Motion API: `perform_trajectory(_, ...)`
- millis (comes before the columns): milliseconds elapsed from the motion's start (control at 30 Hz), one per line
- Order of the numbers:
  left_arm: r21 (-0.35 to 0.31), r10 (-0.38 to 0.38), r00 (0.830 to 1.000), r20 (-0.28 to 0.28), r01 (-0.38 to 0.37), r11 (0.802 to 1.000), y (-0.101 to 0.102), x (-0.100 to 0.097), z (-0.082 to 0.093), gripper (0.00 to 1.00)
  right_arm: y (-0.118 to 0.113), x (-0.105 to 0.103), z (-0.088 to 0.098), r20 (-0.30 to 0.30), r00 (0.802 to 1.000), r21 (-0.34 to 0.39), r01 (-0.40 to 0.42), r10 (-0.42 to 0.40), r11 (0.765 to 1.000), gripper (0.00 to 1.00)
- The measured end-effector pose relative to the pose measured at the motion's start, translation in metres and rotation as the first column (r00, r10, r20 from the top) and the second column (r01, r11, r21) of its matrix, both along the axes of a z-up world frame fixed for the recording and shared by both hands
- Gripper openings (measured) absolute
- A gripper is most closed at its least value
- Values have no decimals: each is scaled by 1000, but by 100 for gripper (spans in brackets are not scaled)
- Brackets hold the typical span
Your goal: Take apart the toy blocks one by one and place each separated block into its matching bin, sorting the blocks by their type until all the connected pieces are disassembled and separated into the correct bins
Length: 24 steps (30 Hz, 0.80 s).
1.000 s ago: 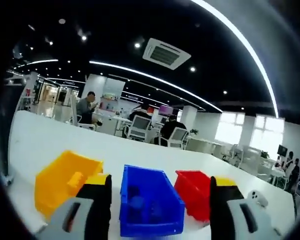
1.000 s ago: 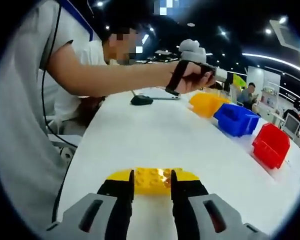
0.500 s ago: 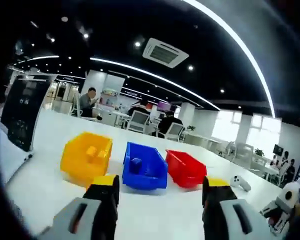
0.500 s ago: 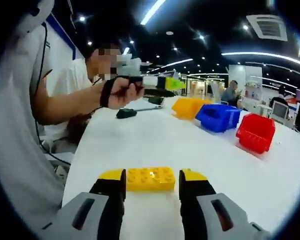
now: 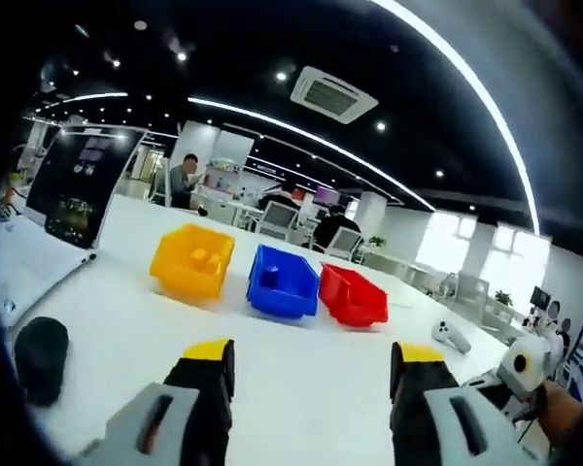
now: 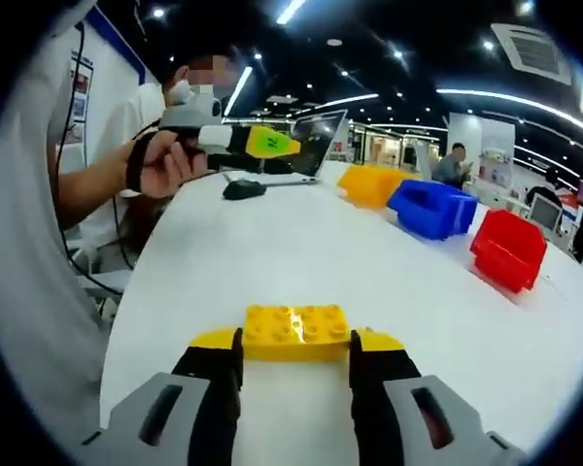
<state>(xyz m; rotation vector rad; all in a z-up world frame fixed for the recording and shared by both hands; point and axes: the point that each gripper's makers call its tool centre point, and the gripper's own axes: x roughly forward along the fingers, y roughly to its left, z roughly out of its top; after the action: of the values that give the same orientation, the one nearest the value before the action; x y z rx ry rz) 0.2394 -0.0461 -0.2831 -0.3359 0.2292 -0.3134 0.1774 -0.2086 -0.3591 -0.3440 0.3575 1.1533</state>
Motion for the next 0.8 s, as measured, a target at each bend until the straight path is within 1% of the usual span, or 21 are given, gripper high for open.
perform_trajectory(67, -1, 0, 1000, 0, 0, 1000, -1, -3, 1, 38, 2, 0, 0, 4, 1000, -9, -3, 3, 1000, 44)
perform_trajectory(100, 1, -6, 1000, 1, 6, 1000, -3, -5, 2, 38, 3, 1, -1, 3, 1000, -10, -6, 6, 1000, 44)
perform_trajectory(167, 31, -4, 1000, 22, 4, 999, -3, -6, 5, 44, 6, 1, 1, 4, 1000, -10, -17, 17, 1000, 44)
perform_trajectory(200, 50, -11, 1000, 27, 10, 999, -4, -6, 5, 43, 8, 1, 4, 6, 1000, -5, -25, 25, 1000, 44)
perform_trajectory(233, 57, -14, 999, 29, 13, 998, -4, -7, 6, 39, 11, 3, 8, 11, 999, 6, -34, 34, 999, 44)
perform_trajectory(300, 71, -30, 998, 55, 26, 997, -6, -10, 12, 18, 16, 6, 13, 14, 999, 13, -45, 45, 999, 44)
perform_trajectory(333, 110, -45, 996, 71, 37, 993, -5, -12, 14, 7, 19, 8, 17, 22, 998, 15, -51, 51, 999, 44)
perform_trajectory(367, 122, -43, 996, 76, 34, 992, -4, -13, 14, 4, 20, 9, 18, 26, 998, 15, -54, 54, 998, 44)
perform_trajectory(467, 153, 3, 996, 92, -17, 988, 8, -18, 18, 3, 32, 23, 38, 69, 994, 22, -85, 84, 996, 44)
perform_trajectory(533, 134, 15, 995, 100, -28, 991, 14, -22, 20, 3, 38, 30, 52, 97, 990, 27, -104, 101, 994, 44)
perform_trajectory(567, 127, 22, 994, 107, -35, 991, 17, -24, 22, 3, 45, 36, 69, 126, 985, 43, -120, 114, 992, 44)
perform_trajectory(633, 125, 28, 993, 112, -43, 991, 22, -27, 22, 3, 53, 43, 92, 153, 980, 76, -141, 128, 987, 44)
perform_trajectory(667, 125, 29, 993, 111, -43, 991, 24, -28, 21, 3, 56, 46, 100, 163, 978, 88, -145, 129, 986, 44)
perform_trajectory(733, 121, 27, 994, 103, -39, 992, 26, -31, 20, 3, 64, 55, 121, 181, 974, 118, -159, 136, 980, 44)
perform_trajectory(800, 114, 14, 996, 94, -24, 993, 26, -34, 18, 3, 74, 70, 139, 201, 969, 127, -173, 146, 977, 44)
